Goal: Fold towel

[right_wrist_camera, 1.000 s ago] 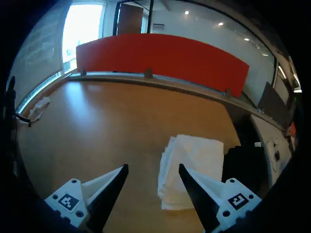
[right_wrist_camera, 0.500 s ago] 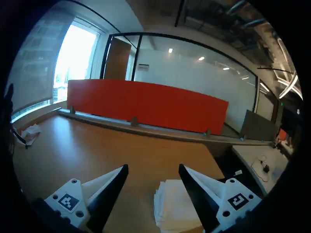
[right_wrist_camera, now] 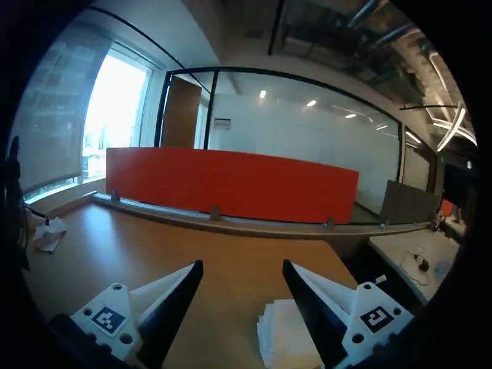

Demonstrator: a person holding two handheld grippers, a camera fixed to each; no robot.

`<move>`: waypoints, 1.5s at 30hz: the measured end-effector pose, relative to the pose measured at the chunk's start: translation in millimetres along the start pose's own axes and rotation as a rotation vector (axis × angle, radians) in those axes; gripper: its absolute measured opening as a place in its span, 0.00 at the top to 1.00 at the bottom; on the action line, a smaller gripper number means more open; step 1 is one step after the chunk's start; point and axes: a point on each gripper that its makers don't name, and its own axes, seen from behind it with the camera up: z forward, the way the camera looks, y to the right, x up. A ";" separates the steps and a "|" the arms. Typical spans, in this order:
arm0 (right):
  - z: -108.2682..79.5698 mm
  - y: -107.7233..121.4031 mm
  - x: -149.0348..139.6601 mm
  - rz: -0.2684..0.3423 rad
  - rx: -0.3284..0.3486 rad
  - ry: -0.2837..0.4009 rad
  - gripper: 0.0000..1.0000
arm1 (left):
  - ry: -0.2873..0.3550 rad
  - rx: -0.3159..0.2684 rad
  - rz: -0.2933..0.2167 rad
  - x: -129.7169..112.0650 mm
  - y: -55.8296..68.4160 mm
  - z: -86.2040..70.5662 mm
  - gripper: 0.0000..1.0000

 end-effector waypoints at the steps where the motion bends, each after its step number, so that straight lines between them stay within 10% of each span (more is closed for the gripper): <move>1: 0.1 -1.1 1.7 0.001 -0.001 0.002 0.00 | 0.031 0.007 0.002 9.3 -2.3 -0.2 0.06; 12: 4.0 -15.1 16.6 0.009 -0.002 0.029 0.00 | 0.194 0.053 0.012 60.7 -23.1 0.1 0.06; 27: 14.8 -71.5 47.5 0.058 0.020 0.102 0.00 | 0.243 0.064 0.010 72.9 -30.9 0.6 0.06; 45: 16.2 -85.5 41.3 0.029 0.000 0.143 0.00 | 0.309 0.055 -0.015 49.2 -46.3 14.3 0.06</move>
